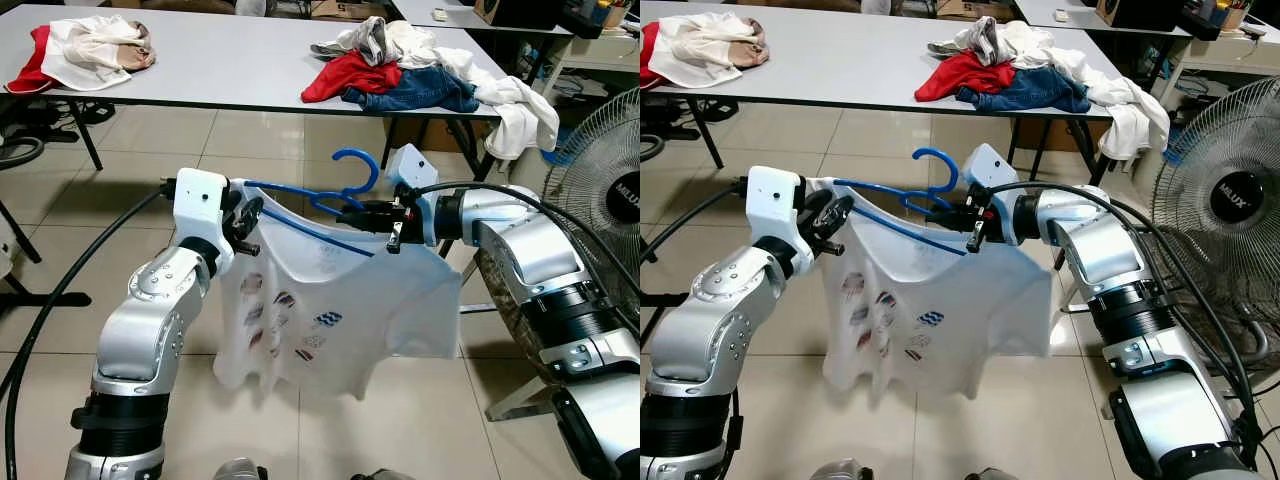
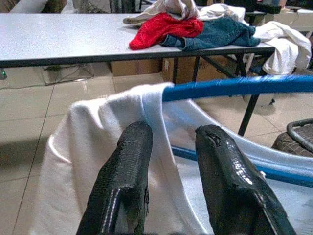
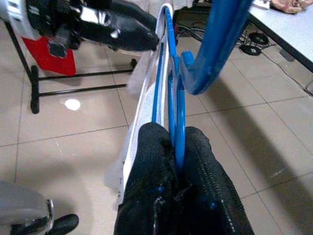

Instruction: Hang hanger

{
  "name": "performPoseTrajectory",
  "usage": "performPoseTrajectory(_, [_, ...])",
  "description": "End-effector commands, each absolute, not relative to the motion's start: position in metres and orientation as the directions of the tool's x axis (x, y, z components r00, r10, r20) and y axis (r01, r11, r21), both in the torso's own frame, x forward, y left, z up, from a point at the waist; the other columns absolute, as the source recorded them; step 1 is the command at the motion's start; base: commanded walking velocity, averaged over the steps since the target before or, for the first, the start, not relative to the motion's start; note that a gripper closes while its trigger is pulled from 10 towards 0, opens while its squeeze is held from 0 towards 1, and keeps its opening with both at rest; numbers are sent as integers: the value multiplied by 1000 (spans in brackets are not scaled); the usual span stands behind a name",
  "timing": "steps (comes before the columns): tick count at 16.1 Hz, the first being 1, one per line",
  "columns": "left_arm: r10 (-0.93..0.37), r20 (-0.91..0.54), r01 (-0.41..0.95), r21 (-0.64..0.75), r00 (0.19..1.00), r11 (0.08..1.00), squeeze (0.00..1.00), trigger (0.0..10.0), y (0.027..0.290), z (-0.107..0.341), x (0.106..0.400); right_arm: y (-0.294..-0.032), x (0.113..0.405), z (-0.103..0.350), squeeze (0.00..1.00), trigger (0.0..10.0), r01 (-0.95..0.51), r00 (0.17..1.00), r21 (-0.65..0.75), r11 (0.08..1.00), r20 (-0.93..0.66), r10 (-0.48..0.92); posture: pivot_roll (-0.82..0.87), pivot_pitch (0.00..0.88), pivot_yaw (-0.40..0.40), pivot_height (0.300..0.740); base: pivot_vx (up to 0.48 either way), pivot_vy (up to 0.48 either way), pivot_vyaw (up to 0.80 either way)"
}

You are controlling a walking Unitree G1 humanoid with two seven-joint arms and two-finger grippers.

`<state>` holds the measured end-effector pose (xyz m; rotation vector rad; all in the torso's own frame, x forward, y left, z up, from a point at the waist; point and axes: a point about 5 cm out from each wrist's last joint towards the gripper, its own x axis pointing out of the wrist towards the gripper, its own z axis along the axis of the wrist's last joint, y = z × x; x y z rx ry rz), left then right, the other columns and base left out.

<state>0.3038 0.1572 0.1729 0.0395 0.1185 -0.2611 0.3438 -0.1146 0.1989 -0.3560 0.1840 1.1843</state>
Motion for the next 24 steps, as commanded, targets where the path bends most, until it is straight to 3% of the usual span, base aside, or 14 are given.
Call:
performPoseTrajectory(1, [-244, -113, 249, 26, 963, 968, 0, 9804, 158, 174, 305, -113, 343, 211, 0, 0, -926, 367, -200, 319, -291, 884, -62, 0, -33, 740, 0, 0, 0])
performPoseTrajectory(2, [-240, -116, 244, 28, 964, 969, 0, 9216, 160, 174, 307, -112, 342, 211, 0, 0, -931, 354, -198, 306, -291, 889, -62, 0, -31, 740, 0, 0, 0])
performPoseTrajectory(3, [-233, -117, 238, 29, 965, 971, 0, 4627, 161, 174, 308, -111, 341, 211, 0, 0, -933, 348, -198, 300, -291, 891, -65, 0, -28, 740, 0, 0, 0])
performPoseTrajectory(5, [-222, -118, 228, 33, 968, 973, 0, 0, 163, 174, 309, -111, 340, 212, 0, 0, -934, 345, -197, 297, -291, 893, -67, 0, -26, 740, 0, 0, 0])
performPoseTrajectory(15, [-254, -82, 260, 76, 964, 963, 0, 0, 164, 178, 309, -113, 343, 206, 0, 0, -930, 364, -187, 318, -324, 873, -57, 0, -32, 740, 0, 0, 0])
performPoseTrajectory(24, [-511, -156, 532, 155, 845, 833, 0, 0, 133, 178, 296, -115, 353, 197, 0, 0, -899, 437, -183, 397, -386, 812, -43, 0, -37, 740, 0, 0, 0])
